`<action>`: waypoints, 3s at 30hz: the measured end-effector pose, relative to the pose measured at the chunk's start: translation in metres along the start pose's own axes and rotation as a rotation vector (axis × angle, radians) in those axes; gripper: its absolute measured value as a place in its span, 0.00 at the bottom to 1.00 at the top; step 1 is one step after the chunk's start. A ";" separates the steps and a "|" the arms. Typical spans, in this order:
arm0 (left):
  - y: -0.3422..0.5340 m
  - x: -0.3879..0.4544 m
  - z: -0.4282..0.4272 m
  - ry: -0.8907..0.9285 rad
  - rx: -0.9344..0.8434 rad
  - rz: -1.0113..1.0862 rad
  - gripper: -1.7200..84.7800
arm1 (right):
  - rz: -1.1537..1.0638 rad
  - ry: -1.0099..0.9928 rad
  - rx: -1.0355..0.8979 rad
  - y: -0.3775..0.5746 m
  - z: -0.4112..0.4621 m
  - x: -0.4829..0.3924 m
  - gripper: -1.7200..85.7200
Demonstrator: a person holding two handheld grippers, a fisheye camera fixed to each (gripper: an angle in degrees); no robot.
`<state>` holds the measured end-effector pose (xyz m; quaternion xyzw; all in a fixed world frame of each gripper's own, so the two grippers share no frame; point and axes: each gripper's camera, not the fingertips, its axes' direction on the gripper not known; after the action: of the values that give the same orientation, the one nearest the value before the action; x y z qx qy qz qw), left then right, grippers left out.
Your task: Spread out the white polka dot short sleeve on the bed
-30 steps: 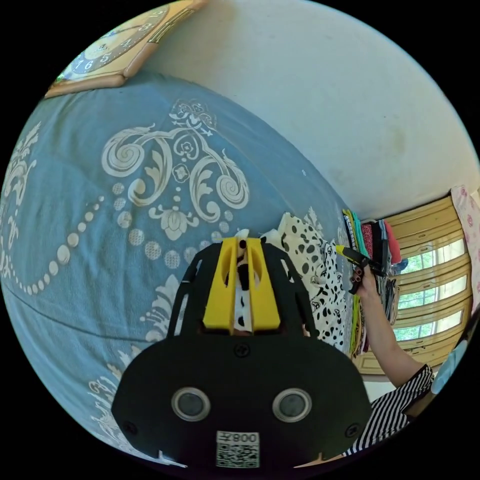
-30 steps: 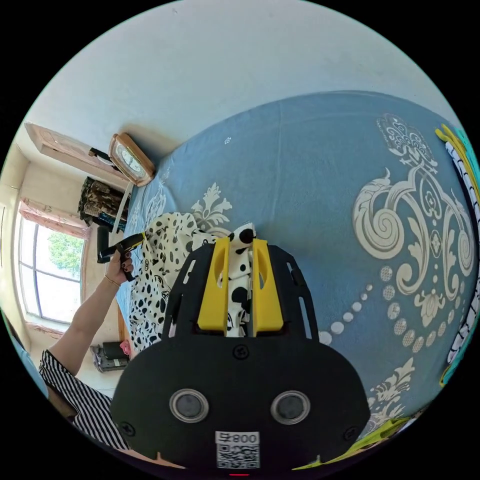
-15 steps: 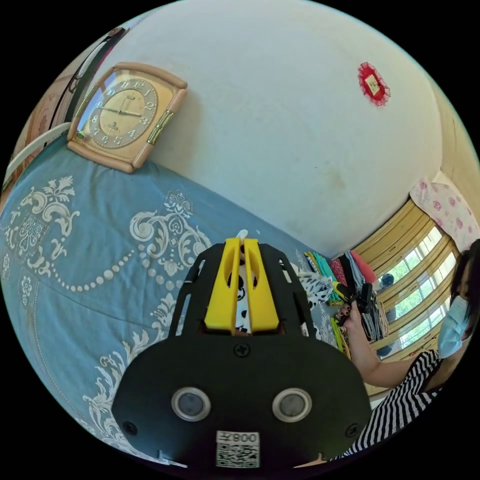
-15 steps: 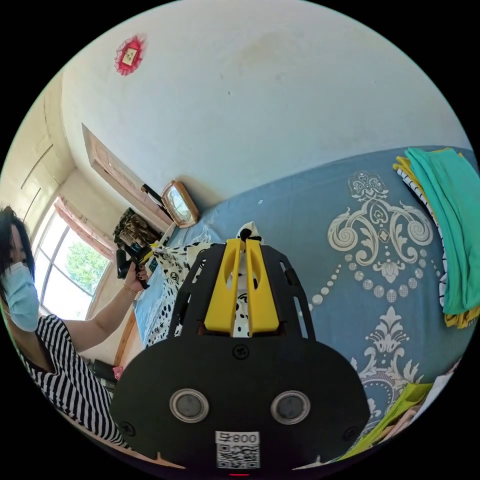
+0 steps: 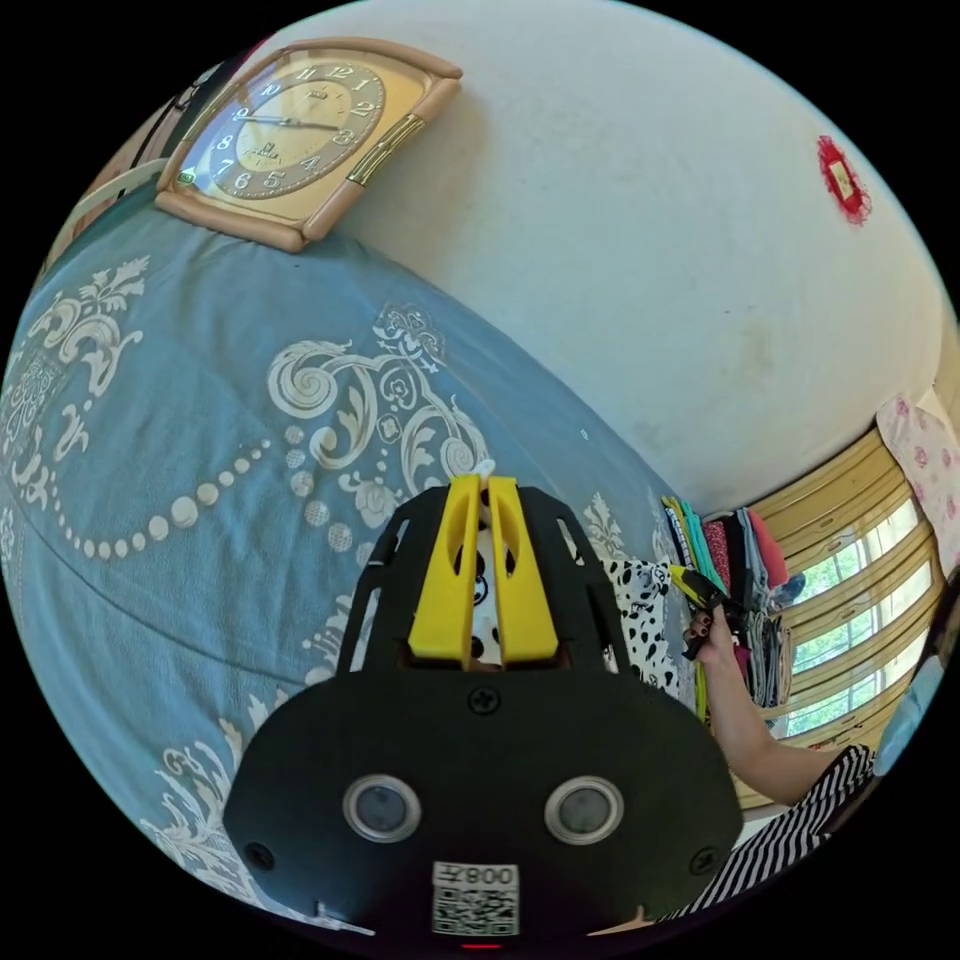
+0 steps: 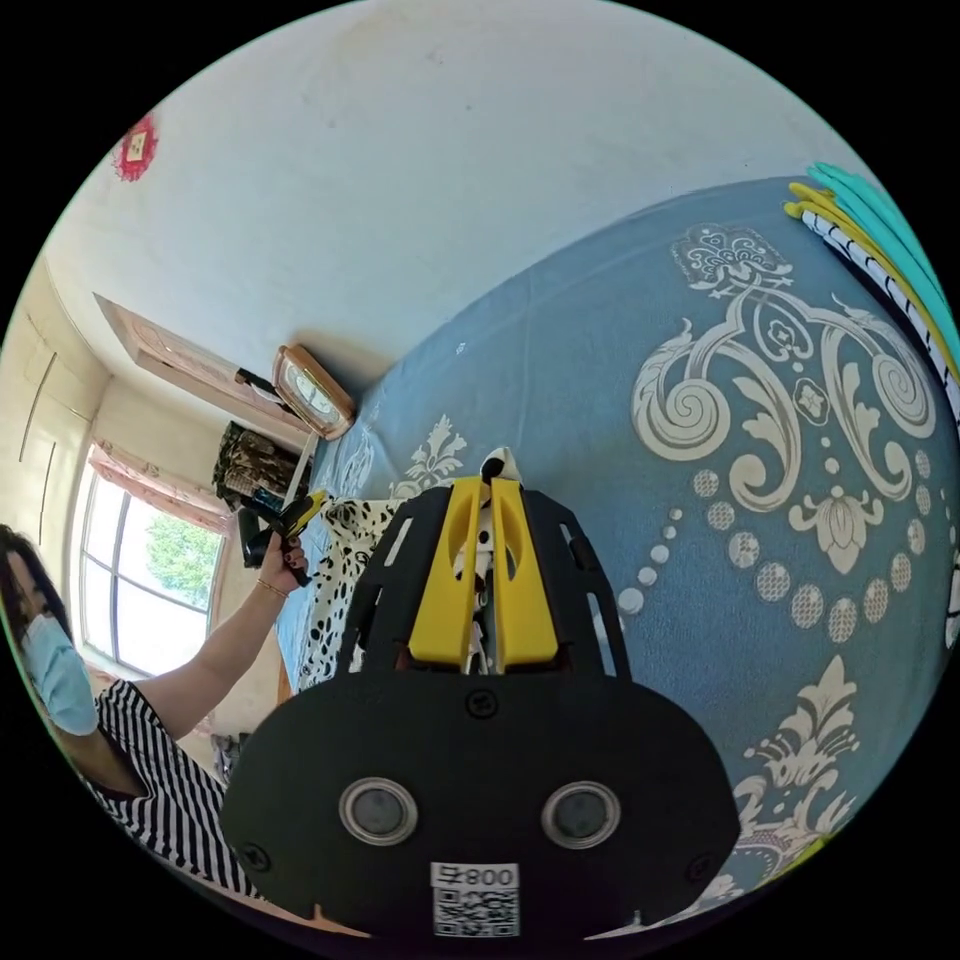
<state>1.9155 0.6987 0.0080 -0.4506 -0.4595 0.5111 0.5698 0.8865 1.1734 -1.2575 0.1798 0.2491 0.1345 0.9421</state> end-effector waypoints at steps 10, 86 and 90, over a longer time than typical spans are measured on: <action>0.000 0.025 0.022 -0.069 0.073 0.034 0.05 | -0.117 0.113 0.034 -0.008 0.028 -0.042 0.04; 0.052 0.210 0.377 0.437 -0.789 0.587 0.05 | -0.935 0.155 -0.939 0.029 0.495 -0.190 0.05; 0.046 0.205 0.372 0.365 -0.719 0.624 0.11 | -0.849 0.102 -0.999 0.007 0.509 -0.167 0.09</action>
<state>1.5531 0.9226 0.0392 -0.8159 -0.3428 0.3794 0.2699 1.0088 0.9841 -0.7714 -0.3997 0.2505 -0.1412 0.8704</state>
